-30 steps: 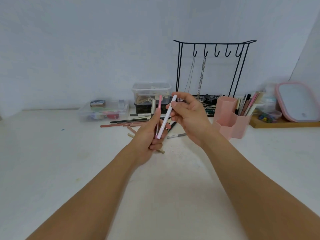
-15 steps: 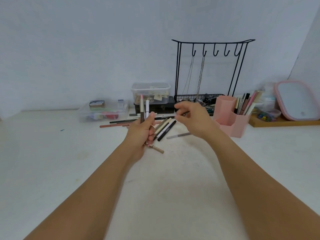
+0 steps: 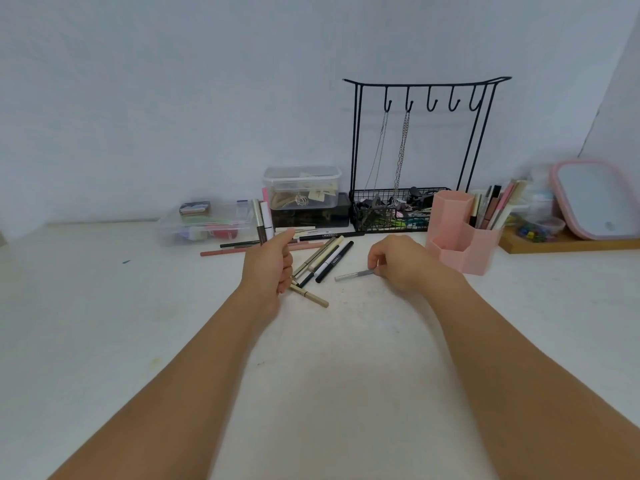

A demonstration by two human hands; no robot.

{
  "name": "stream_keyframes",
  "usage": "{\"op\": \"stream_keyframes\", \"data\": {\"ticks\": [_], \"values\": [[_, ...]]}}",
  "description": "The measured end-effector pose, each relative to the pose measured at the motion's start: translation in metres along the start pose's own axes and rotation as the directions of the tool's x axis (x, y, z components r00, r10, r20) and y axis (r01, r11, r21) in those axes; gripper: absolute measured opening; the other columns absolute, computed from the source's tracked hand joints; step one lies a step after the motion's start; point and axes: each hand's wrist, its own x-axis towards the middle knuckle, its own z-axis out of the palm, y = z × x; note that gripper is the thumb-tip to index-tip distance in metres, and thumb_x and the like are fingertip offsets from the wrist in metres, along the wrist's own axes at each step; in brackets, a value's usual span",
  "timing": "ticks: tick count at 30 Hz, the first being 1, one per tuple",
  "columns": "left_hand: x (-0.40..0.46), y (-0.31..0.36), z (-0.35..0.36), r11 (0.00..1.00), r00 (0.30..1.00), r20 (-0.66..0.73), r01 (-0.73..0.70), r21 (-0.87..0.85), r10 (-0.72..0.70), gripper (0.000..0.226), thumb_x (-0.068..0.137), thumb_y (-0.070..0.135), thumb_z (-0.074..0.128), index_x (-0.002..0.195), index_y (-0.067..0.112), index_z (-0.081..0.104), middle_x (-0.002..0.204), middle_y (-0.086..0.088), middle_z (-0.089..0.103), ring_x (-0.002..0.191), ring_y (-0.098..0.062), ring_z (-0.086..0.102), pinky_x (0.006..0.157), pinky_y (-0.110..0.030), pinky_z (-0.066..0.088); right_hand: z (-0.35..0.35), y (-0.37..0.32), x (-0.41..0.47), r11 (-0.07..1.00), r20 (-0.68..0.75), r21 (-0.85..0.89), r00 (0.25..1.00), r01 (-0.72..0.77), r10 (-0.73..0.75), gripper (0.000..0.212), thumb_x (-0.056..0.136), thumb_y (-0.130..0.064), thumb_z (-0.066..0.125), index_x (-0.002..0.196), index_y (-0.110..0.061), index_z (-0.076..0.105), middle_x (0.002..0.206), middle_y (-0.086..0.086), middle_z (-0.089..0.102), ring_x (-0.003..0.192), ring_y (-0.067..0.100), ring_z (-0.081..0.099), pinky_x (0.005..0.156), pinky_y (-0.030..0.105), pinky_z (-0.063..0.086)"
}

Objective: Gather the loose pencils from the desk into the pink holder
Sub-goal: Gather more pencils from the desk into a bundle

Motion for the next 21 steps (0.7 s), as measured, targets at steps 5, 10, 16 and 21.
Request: {"op": "stream_keyframes", "data": {"ticks": [5,10,16,21], "values": [[-0.008,0.000,0.006,1.000,0.993,0.119,0.006,0.015,-0.007,0.047,0.082,0.054,0.075,0.064,0.022,0.046,0.049,0.008,0.026,0.042,-0.010,0.018,0.038,-0.022,0.017,-0.020,-0.025,-0.011,0.754,-0.174,0.650,0.984,0.094,0.027,0.006,0.097,-0.008,0.060,0.094,-0.011,0.065,0.083,0.001,0.065,0.072,0.015,0.059,0.064,0.024,0.049],[-0.017,-0.005,0.015,0.995,0.959,0.269,-0.095,0.028,0.084,0.046,0.064,0.054,0.080,0.077,0.018,0.054,0.050,0.008,0.030,0.040,-0.007,0.021,0.035,-0.020,0.018,-0.025,-0.067,-0.026,0.250,-0.065,0.964,0.993,0.086,-0.094,0.004,0.095,-0.002,0.062,0.097,0.000,0.065,0.079,0.012,0.068,0.068,0.016,0.064,0.065,0.023,0.056],[-0.019,-0.006,0.012,0.980,0.927,0.349,-0.179,0.091,0.137,0.032,0.069,0.025,0.086,0.076,0.014,0.057,0.051,0.005,0.049,0.040,-0.006,0.040,0.039,-0.019,0.031,-0.010,-0.075,-0.024,0.229,-0.050,0.971,0.996,0.066,-0.075,0.007,0.090,-0.006,0.069,0.094,-0.001,0.072,0.083,0.016,0.070,0.072,0.024,0.064,0.075,0.037,0.055],[-0.018,-0.008,0.010,0.957,0.924,0.352,-0.224,0.186,0.149,0.027,0.085,0.013,0.078,0.072,0.011,0.054,0.048,0.004,0.046,0.042,-0.007,0.043,0.043,-0.018,0.036,-0.004,-0.078,-0.027,0.132,0.044,0.991,0.995,-0.032,-0.088,0.022,0.089,-0.005,0.069,0.105,0.010,0.068,0.083,0.017,0.069,0.068,0.027,0.064,0.073,0.034,0.056]]}}
